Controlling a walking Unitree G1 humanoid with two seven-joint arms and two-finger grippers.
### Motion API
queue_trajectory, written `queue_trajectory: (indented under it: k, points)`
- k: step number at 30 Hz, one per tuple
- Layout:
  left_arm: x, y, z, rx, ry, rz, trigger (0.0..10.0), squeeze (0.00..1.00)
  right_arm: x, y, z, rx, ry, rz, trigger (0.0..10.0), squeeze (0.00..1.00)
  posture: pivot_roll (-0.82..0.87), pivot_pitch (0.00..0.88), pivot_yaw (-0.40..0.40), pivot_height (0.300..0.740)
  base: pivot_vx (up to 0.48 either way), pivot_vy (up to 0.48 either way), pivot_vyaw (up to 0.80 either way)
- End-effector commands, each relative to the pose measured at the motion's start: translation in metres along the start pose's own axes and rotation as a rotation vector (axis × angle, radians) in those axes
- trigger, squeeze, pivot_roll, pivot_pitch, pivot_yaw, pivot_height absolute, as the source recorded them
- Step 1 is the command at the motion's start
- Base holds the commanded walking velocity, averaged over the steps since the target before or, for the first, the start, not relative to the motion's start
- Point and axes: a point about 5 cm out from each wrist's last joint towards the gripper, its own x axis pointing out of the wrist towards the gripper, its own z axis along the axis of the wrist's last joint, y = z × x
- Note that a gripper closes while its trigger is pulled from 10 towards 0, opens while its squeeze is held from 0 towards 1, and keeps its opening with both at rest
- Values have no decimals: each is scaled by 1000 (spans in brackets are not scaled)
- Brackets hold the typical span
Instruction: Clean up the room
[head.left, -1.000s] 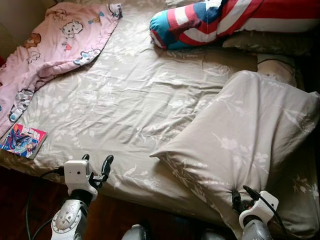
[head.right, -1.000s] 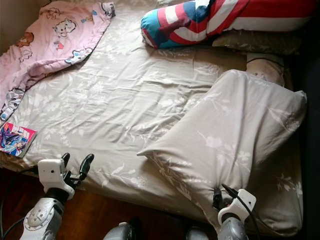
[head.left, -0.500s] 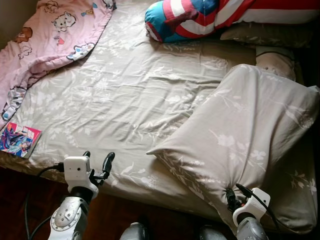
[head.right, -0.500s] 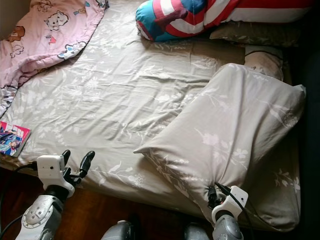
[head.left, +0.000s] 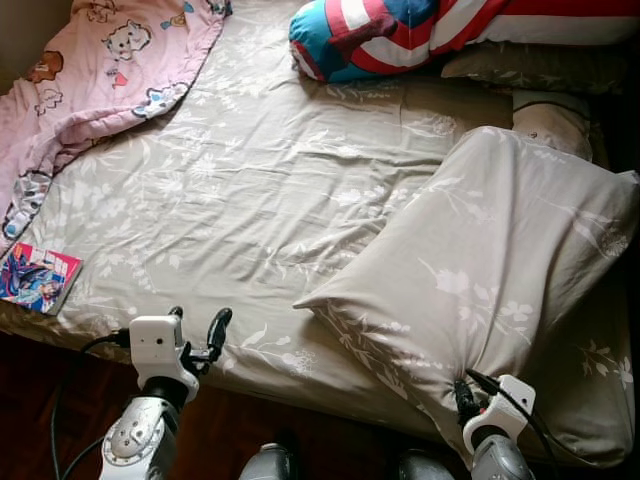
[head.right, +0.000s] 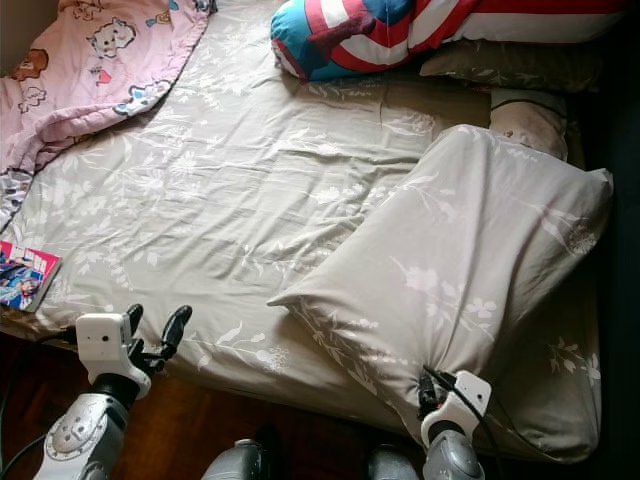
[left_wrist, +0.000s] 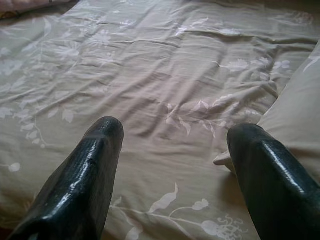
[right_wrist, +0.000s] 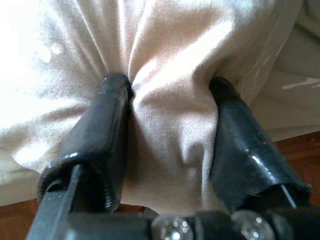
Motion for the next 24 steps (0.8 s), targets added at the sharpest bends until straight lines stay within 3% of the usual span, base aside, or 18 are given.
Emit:
queue_trajectory:
  k: [1,13,24]
  points:
    - [-2,5,-3,-4,24,19,10000,0,-13,0,-39,-28,153,-11,0,0,79,363,124,740,0,0,0]
    - [5,4,-6,-9,19,23,10000,0,-10,-12,-28,-45,106,-87,0,0,60,329,115,740,0,0,0]
    - [22,2,-7,-19,-3,24,10000,0,-10,-23,-20,-143,72,-192,0,0,25,263,91,740,0,0,0]
